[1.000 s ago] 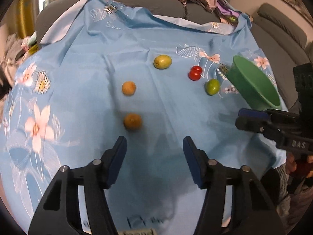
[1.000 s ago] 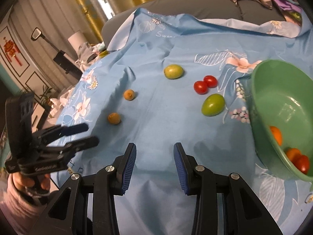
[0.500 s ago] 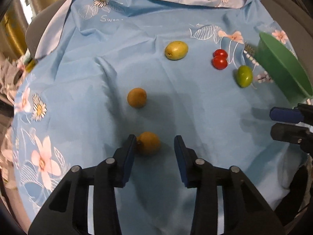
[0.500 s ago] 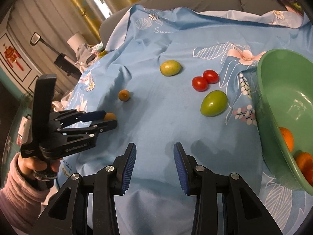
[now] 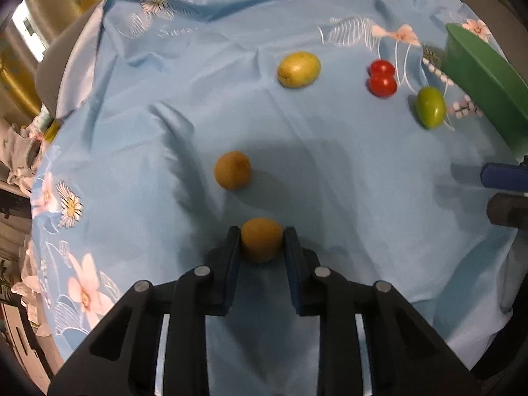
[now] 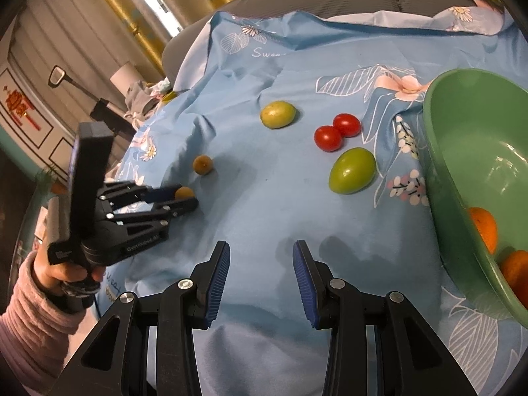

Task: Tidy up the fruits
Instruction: 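Grasp a small yellow-orange fruit with each tool, then carry the held small fruits toward the green bowl with both tools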

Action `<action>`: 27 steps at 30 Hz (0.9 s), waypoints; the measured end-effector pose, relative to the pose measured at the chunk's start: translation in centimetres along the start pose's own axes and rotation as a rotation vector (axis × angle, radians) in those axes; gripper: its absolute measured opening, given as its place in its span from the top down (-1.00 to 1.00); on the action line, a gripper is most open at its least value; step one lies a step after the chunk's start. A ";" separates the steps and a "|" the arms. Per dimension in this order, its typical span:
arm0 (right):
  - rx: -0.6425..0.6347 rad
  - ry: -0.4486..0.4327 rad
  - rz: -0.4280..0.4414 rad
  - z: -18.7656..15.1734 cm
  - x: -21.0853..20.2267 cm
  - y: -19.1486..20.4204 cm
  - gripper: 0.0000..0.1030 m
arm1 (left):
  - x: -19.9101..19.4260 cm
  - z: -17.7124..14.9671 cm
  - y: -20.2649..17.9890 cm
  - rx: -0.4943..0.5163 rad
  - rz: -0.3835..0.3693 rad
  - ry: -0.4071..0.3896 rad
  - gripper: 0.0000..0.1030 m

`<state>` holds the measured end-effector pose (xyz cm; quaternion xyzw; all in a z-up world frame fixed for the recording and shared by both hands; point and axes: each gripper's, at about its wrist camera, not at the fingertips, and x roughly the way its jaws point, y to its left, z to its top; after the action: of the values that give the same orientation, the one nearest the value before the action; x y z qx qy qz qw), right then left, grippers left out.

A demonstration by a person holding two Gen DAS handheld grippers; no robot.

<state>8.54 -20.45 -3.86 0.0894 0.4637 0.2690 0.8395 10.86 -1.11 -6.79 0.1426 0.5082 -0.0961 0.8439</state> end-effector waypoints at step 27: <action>-0.311 0.119 0.017 8.1 12.1 8.5 0.22 | -5.3 -2.1 8.8 -0.408 -0.181 -0.232 0.51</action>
<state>17.27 -6.01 -4.78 -0.0536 0.4645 0.3493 0.8120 9.38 8.02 -1.81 -0.0888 0.4277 -0.0825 0.8958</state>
